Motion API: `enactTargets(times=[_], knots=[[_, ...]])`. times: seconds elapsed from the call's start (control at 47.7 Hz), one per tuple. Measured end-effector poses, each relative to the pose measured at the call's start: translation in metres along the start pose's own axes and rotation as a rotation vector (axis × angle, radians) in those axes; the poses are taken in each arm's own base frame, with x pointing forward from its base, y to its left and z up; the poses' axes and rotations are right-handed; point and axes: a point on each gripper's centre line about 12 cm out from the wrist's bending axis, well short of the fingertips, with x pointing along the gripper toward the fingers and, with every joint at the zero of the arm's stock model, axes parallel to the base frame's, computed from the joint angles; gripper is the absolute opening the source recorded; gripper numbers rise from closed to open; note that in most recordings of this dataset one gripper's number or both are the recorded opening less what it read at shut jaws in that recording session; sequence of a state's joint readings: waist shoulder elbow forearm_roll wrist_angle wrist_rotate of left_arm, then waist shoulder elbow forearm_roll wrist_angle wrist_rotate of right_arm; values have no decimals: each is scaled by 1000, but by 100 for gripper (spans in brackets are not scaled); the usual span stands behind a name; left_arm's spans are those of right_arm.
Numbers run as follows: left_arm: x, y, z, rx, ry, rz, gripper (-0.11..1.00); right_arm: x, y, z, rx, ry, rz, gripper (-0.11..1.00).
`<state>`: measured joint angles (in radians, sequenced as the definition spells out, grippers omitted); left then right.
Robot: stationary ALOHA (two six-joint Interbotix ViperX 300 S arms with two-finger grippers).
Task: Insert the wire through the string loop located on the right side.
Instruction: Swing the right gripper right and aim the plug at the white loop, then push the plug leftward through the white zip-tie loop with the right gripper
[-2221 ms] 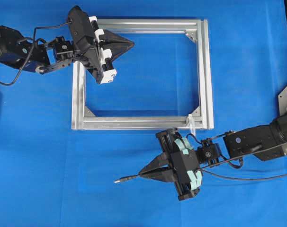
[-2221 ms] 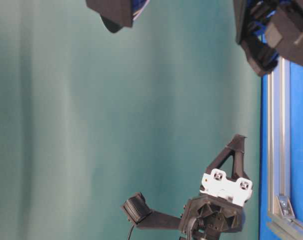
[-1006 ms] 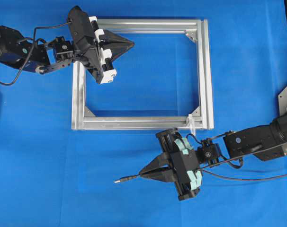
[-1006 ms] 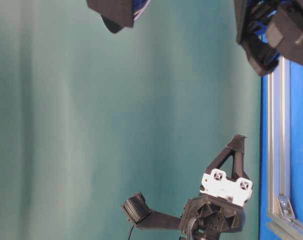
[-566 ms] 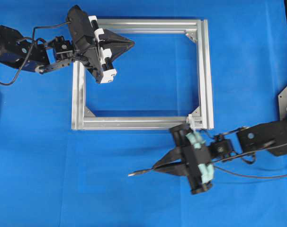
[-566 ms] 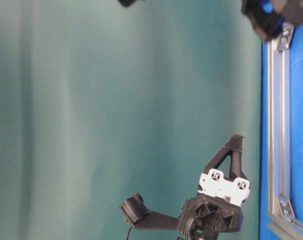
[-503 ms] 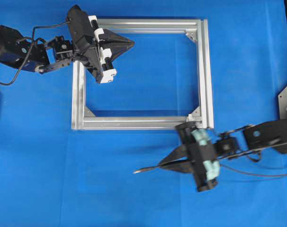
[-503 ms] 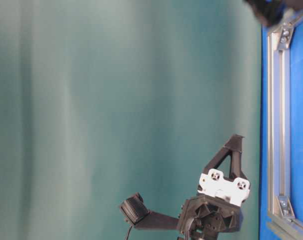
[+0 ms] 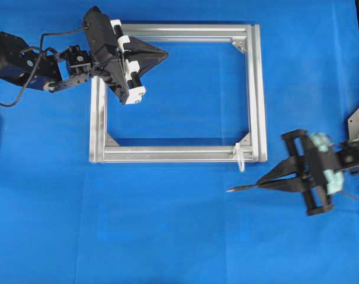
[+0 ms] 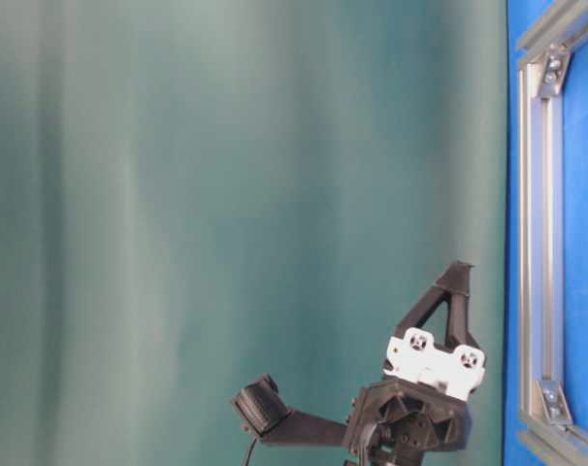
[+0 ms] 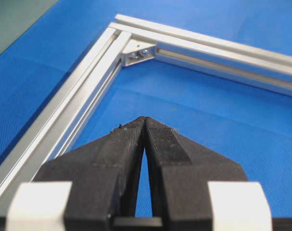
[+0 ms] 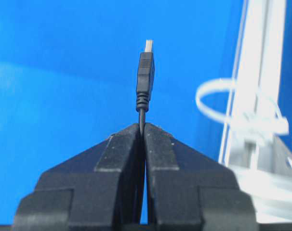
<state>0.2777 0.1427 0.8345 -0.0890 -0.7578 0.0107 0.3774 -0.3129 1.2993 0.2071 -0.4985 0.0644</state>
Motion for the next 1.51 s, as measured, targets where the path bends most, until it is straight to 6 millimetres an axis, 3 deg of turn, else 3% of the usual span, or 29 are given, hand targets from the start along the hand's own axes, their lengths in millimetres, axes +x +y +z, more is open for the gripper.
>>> enactTargets(times=[0.147,0.356,0.566,0.88,1.509], knots=[[0,0,0,0,0,0,2,-24,-4,-12,6,6,8,-4],[0,0,0,0,0,0,2,-41,-8,-22,11,8,15,-4],[0,0,0,0,0,0,2,-41,-13,-24,18,12,-8,-4],[0,0,1,0,-2,0,2,-39,-38,-21,74,-9,-130,-4],[0,0,0,0,0,0,2,-39,-40,-20,75,-22,-137,-4]])
